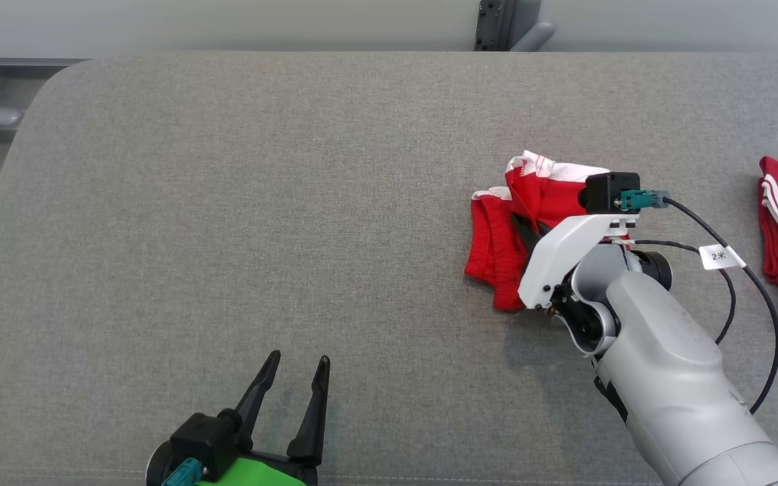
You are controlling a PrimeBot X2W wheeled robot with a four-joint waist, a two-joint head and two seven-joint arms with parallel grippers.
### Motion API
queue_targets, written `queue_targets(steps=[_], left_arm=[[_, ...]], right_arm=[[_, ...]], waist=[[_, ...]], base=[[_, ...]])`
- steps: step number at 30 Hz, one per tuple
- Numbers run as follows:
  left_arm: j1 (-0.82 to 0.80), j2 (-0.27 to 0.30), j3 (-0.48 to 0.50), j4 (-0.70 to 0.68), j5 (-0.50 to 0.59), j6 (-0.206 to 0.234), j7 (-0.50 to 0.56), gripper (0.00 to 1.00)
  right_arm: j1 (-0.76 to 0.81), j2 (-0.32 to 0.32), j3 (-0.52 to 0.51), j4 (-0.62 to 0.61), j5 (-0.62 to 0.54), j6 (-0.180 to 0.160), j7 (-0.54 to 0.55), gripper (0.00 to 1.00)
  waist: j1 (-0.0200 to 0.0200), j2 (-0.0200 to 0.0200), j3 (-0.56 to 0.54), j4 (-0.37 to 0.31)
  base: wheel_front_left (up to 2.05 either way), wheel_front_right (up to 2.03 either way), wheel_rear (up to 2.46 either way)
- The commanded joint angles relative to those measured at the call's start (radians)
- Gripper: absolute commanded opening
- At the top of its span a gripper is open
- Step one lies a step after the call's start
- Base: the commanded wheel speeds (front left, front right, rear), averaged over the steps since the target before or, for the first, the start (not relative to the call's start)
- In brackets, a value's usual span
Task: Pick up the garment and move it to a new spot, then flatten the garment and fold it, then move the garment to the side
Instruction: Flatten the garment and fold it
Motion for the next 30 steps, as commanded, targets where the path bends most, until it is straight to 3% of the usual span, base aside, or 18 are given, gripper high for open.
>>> queue_targets(steps=[1, 10, 13, 21, 23, 30], left_arm=[[0.009, -0.002, 0.007, 0.005, 0.011, -0.003, -0.004, 1.00], [0.065, 0.010, 0.040, 0.008, 0.001, 0.019, -0.004, 1.00], [0.090, 0.007, 0.053, 0.000, -0.001, 0.030, -0.004, 1.00], [0.130, 0.005, 0.068, -0.035, 0.007, 0.042, -0.004, 1.00], [0.127, 0.008, 0.070, -0.041, 0.010, 0.038, -0.004, 1.00], [0.082, 0.009, 0.062, -0.038, 0.016, 0.022, -0.004, 1.00]], right_arm=[[-0.016, -0.001, 0.022, 0.010, 0.031, 0.000, -0.028, 1.00], [0.009, -0.002, 0.108, -0.039, 0.060, 0.000, -0.126, 1.00], [0.040, -0.009, 0.075, -0.089, 0.014, 0.000, -0.160, 1.00], [0.201, -0.111, -0.099, -0.267, -0.135, 0.000, -0.180, 1.00], [0.237, -0.115, -0.139, -0.296, -0.162, 0.000, -0.170, 0.00], [0.283, -0.086, -0.196, -0.282, -0.208, 0.000, -0.130, 0.00]], waist=[[0.0000, 0.0077, -0.007, -0.004], [0.0000, 0.0077, -0.061, -0.062], [0.0000, 0.0077, -0.082, -0.089], [0.0000, 0.0077, -0.089, -0.125], [0.0000, 0.0077, -0.076, -0.126], [0.0000, 0.0077, -0.024, -0.096]], base=[[0.00, 0.00, 0.00], [0.00, 0.00, 0.00], [0.00, 0.00, 0.00], [0.00, 0.00, 0.00], [0.00, 0.00, 0.00], [0.00, 0.00, 0.00]])
